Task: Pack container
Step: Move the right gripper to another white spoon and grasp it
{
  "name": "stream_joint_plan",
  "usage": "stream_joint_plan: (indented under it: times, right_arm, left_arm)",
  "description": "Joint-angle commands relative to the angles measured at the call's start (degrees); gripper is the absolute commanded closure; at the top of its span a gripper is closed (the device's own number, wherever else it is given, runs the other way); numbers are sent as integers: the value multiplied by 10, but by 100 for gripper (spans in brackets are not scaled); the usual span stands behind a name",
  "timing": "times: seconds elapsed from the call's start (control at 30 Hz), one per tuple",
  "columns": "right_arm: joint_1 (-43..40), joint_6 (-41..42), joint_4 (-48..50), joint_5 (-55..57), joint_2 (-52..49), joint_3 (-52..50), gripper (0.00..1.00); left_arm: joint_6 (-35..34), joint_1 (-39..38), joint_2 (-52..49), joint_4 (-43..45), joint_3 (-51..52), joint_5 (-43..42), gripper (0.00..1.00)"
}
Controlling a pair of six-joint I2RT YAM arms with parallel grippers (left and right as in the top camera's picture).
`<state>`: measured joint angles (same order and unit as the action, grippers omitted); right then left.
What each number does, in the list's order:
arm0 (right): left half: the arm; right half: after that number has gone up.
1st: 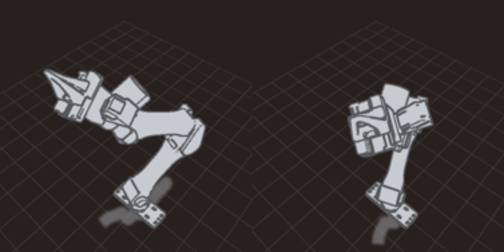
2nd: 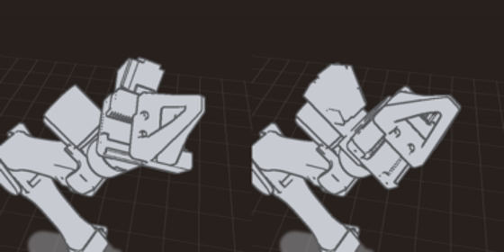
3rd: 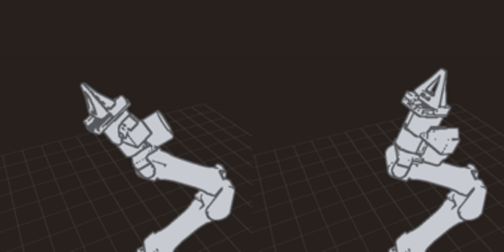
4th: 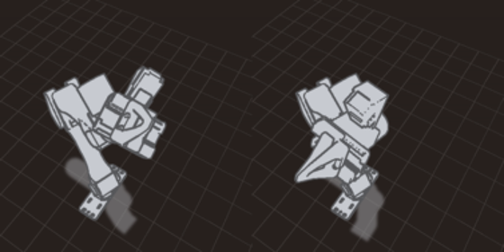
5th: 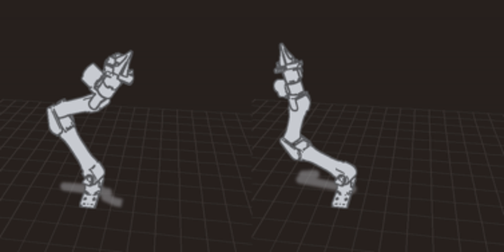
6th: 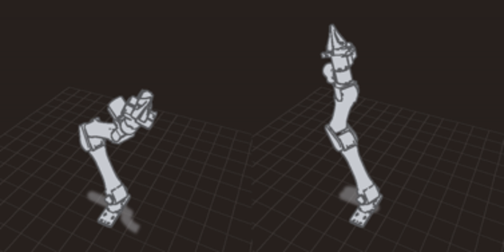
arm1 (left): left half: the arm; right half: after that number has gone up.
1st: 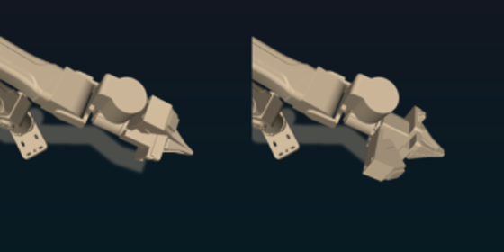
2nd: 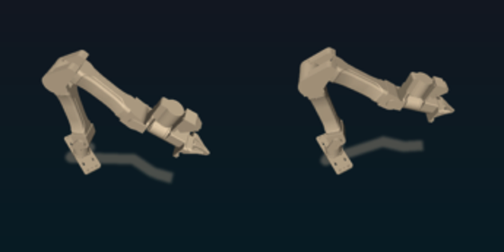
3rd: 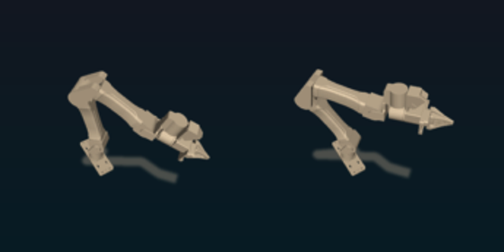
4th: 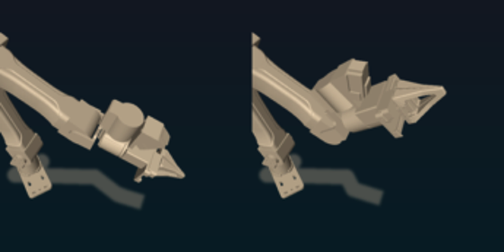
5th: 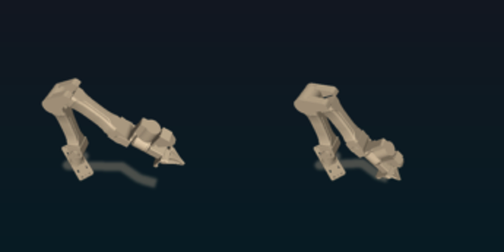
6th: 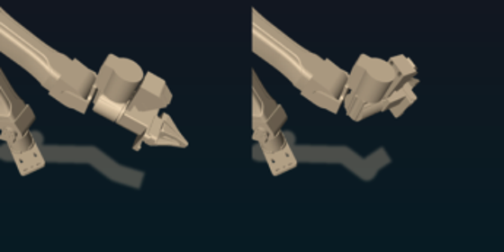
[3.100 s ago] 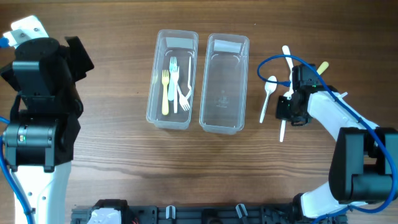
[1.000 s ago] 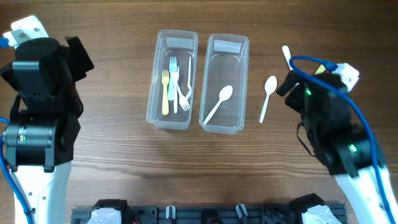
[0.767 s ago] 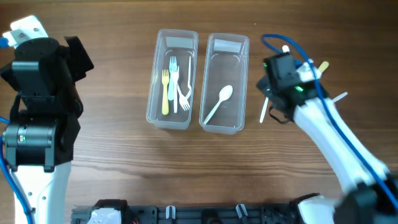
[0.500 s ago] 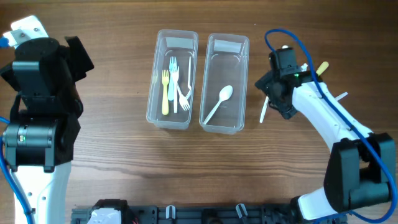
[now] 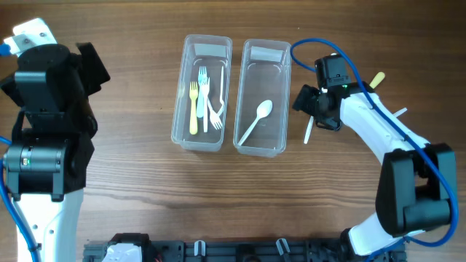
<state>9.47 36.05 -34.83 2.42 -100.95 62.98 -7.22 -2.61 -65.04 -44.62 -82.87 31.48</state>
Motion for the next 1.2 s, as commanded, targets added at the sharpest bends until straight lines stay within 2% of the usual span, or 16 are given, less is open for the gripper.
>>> stream_joint_plan:
  times: [0.0, 0.17, 0.33, 0.5, 0.67, 0.87, 0.9, 0.93, 0.97, 1.0, 1.17]
  right_arm:
    - [-2, -51, -3, 10, -29, -1, 24]
    - [-2, -68, 0, 43, -52, -1, 45]
    - [-16, -57, 12, 44, -56, -1, 41]
    - [-19, -89, 27, 33, -56, -1, 40]
    - [-19, -84, 36, 33, -63, -1, 46]
    - [-19, -85, 56, 1, -131, -1, 43]
    - [-19, -83, 57, 1, -136, -1, 48]
    - [-19, -76, 57, 1, -136, -1, 59]
    - [-19, -74, 57, 1, -135, -1, 93]
    - [-19, -74, 57, 1, -135, -1, 96]
    - [-19, -76, 32, 1, -99, 0, 96]
  left_arm:
    - [-5, 3, 0, 1, -2, 5, 0]
    - [-5, 3, 0, 1, -2, 5, 0]
    - [-5, 3, 0, 1, -2, 5, 0]
    - [-5, 3, 0, 1, -2, 5, 0]
    - [-6, 3, 0, 1, -2, 5, 0]
    - [-5, 3, 0, 1, -2, 5, 0]
    - [-5, 3, 0, 1, -2, 5, 0]
    - [-5, 3, 0, 1, -2, 5, 0]
    - [-5, 3, 0, 1, -2, 5, 0]
    - [-5, 3, 0, 1, -2, 5, 0]
    - [-5, 3, 0, 1, -2, 5, 0]
